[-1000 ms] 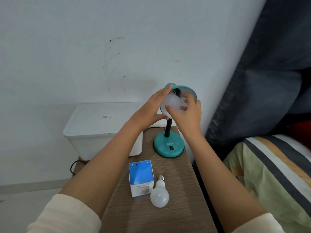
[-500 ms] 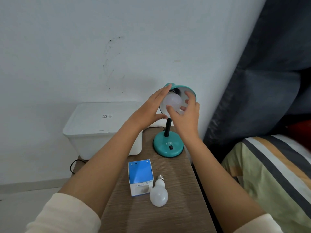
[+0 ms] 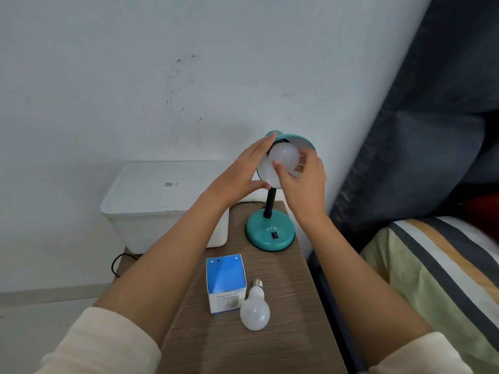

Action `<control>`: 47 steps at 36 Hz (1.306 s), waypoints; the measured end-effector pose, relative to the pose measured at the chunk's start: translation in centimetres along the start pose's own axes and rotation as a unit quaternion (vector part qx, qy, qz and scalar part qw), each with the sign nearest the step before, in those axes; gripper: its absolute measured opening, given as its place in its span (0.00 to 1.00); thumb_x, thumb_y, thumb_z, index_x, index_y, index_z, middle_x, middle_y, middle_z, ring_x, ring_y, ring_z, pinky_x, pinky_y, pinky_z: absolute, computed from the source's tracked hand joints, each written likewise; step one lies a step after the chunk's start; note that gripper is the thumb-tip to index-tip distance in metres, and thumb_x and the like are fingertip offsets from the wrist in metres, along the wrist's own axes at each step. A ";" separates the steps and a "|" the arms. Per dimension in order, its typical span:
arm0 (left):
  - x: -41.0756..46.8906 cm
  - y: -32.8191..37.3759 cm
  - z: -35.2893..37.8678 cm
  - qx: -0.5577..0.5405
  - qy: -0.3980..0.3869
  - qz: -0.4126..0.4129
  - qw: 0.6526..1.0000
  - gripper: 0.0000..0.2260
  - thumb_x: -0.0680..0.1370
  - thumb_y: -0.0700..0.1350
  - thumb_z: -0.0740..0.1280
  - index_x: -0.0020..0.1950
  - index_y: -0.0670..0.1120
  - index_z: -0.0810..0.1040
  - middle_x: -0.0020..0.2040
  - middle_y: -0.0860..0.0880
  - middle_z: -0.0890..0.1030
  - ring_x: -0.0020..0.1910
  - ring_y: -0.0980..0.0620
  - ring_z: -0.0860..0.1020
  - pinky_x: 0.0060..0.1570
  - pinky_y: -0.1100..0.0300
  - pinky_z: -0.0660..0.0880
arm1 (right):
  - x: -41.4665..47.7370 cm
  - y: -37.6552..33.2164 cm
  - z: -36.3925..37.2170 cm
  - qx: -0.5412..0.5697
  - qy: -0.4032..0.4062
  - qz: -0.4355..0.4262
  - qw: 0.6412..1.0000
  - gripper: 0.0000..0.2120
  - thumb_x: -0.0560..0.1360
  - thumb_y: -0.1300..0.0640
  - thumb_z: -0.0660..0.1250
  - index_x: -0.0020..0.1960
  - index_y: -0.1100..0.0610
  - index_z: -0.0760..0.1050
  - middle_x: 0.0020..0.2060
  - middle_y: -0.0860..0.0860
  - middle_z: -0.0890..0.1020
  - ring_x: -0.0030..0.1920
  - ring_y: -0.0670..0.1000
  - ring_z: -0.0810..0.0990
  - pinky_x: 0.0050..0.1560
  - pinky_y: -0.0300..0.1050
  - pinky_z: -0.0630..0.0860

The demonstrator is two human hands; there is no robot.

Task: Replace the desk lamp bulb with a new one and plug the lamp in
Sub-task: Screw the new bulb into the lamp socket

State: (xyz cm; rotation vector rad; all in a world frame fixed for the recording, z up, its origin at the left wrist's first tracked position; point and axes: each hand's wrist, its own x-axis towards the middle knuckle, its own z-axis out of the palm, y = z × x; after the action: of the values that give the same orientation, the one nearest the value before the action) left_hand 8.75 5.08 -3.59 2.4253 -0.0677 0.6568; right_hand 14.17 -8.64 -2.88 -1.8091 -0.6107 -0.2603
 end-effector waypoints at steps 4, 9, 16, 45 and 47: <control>0.0 -0.1 -0.1 0.002 0.003 0.001 1.000 0.44 0.69 0.39 0.75 0.76 0.52 0.50 0.75 0.52 0.59 0.72 0.58 0.58 0.63 0.80 0.52 | 0.3 -0.3 0.1 -0.030 -0.003 0.033 0.999 0.22 0.73 0.49 0.68 0.61 0.59 0.67 0.56 0.55 0.74 0.55 0.52 0.74 0.49 0.40 0.70; 0.1 0.1 0.0 0.002 -0.003 0.000 1.000 0.45 0.69 0.39 0.75 0.76 0.53 0.50 0.75 0.52 0.59 0.72 0.57 0.58 0.65 0.76 0.53 | 0.0 0.3 0.0 -0.112 -0.018 -0.107 0.988 0.24 0.73 0.59 0.64 0.68 0.59 0.65 0.63 0.58 0.68 0.61 0.55 0.69 0.62 0.42 0.66; 0.1 0.0 0.0 -0.001 0.001 -0.005 1.000 0.44 0.70 0.39 0.74 0.76 0.52 0.50 0.75 0.52 0.59 0.72 0.57 0.58 0.64 0.79 0.52 | -0.4 0.2 0.3 -0.036 -0.005 -0.038 0.999 0.18 0.77 0.56 0.61 0.67 0.55 0.68 0.60 0.55 0.70 0.58 0.50 0.71 0.59 0.41 0.70; -0.1 0.1 0.0 0.001 0.004 0.004 1.000 0.44 0.69 0.39 0.74 0.76 0.50 0.51 0.75 0.50 0.59 0.73 0.55 0.58 0.69 0.69 0.55 | 0.1 -0.5 0.7 0.044 -0.003 0.069 0.997 0.23 0.71 0.51 0.72 0.61 0.58 0.70 0.51 0.51 0.78 0.43 0.44 0.77 0.36 0.21 0.70; -0.2 0.1 -0.1 0.003 0.004 0.004 1.000 0.44 0.69 0.38 0.74 0.76 0.51 0.50 0.75 0.51 0.59 0.73 0.57 0.58 0.67 0.75 0.53 | 0.2 -0.5 0.5 0.061 0.008 0.095 0.994 0.20 0.72 0.48 0.69 0.58 0.59 0.72 0.50 0.53 0.80 0.42 0.45 0.78 0.34 0.20 0.69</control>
State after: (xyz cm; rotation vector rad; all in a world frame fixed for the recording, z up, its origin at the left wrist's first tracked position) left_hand 8.56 5.04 -3.57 2.4288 -0.0713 0.6722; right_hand 14.03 -7.96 -2.51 -1.7324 -0.4306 -0.1064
